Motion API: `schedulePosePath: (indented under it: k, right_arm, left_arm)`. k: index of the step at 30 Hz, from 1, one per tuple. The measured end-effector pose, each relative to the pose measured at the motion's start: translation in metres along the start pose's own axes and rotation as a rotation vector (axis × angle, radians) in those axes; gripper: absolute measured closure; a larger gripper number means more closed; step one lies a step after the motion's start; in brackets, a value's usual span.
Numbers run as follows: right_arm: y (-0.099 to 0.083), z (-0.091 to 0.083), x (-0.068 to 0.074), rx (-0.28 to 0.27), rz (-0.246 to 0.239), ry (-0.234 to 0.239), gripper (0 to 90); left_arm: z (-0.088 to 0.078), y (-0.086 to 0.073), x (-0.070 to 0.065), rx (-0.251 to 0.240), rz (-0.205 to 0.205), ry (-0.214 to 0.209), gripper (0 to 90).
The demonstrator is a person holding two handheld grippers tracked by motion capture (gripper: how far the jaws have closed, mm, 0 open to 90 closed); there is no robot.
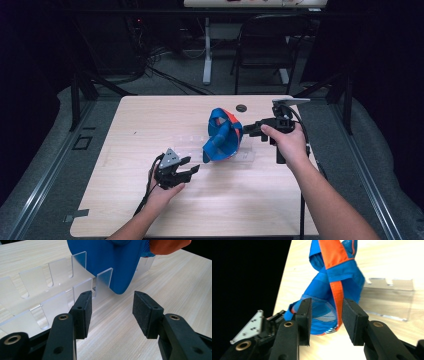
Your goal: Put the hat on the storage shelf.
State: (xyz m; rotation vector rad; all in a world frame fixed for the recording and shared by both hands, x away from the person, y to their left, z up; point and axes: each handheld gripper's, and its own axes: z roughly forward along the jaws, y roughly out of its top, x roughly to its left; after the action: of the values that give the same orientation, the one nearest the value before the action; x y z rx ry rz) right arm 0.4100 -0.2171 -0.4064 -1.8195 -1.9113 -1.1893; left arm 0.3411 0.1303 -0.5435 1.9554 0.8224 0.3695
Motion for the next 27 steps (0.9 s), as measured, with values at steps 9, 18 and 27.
schedulePosePath:
  k: [9,18,27]
  right_arm:
    - [-0.022,-0.002,-0.013,-0.018,-0.029,0.007,56.3]
    - [-0.046,-0.003,-0.025,-0.05,-0.102,-0.027,54.6]
    - [-0.076,0.005,-0.034,-0.065,-0.21,-0.066,53.1]
  left_arm:
    - [-0.001,0.0,0.0,-0.006,-0.004,0.006,50.6]
    - [-0.001,0.0,-0.001,-0.002,-0.004,0.008,50.6]
    - [-0.003,0.001,-0.002,0.007,-0.007,0.0,51.5]
